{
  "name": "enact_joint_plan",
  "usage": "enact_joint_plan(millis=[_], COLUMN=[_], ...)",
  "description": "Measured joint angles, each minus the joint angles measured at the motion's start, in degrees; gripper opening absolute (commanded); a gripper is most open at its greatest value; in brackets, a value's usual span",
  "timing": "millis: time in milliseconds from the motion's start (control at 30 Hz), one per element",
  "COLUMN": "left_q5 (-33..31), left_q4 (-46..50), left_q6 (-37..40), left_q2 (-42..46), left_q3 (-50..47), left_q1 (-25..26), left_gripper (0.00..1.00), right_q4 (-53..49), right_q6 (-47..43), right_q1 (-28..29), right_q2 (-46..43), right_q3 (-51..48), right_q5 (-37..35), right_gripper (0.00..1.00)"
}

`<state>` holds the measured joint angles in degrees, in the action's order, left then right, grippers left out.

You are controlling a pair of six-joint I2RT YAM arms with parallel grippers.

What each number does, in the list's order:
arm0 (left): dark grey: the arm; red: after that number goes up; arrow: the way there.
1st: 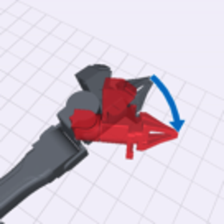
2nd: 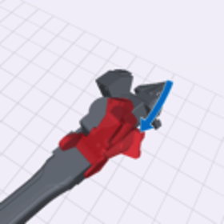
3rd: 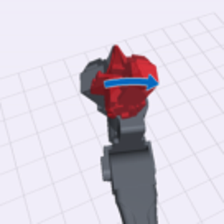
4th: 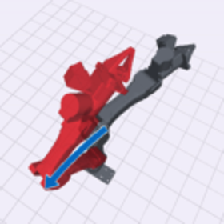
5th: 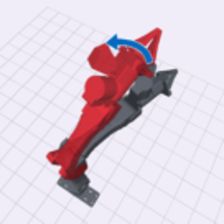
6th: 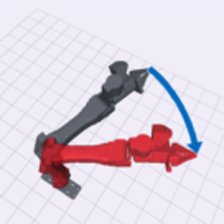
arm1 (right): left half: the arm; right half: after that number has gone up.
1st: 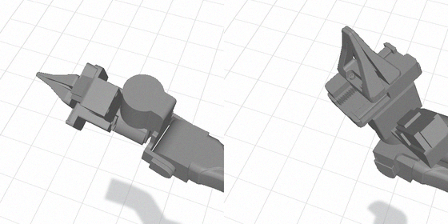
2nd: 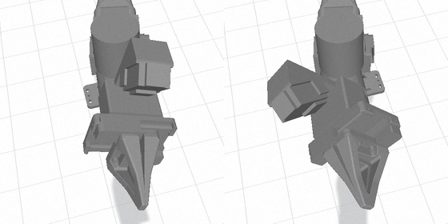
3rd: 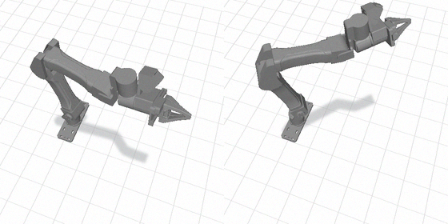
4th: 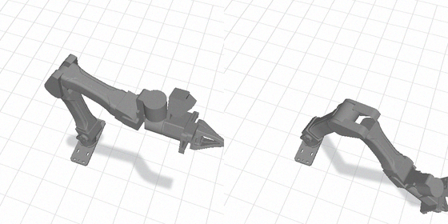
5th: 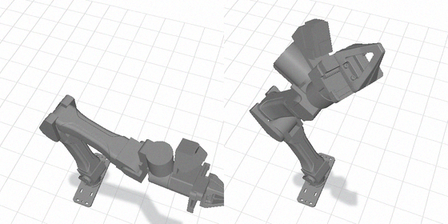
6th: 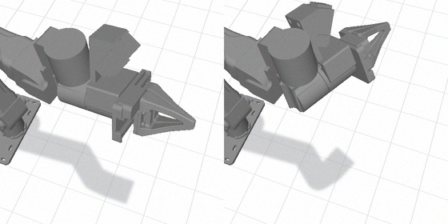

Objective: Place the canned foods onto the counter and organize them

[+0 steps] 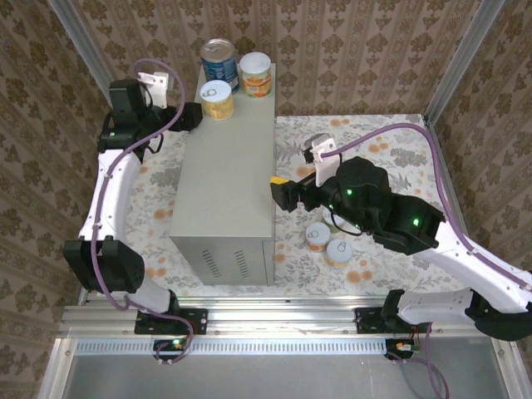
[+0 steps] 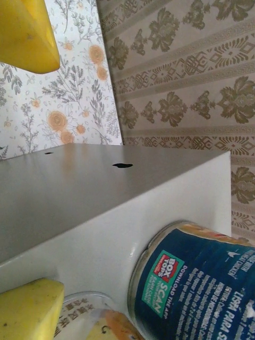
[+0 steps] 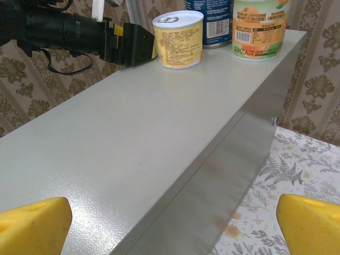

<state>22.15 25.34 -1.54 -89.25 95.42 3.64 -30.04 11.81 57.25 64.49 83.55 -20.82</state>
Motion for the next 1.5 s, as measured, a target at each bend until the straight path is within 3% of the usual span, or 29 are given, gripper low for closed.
enact_joint_plan(millis=[1167,1500], left_q5=[4.48,2.67], left_q4=[0.39,2.67], left_q6=[0.02,-1.16], left_q2=[-4.57,-3.28], left_q3=[4.28,4.33], left_q1=[-0.37,-1.03], left_gripper=[1.00,1.00], right_q4=[-0.22,-1.18], right_q6=[0.59,0.59], right_q1=[-1.33,-7.50], right_q2=[-1.84,2.80], right_q3=[-0.81,2.89], right_q5=[0.02,1.51], right_gripper=[1.00,1.00])
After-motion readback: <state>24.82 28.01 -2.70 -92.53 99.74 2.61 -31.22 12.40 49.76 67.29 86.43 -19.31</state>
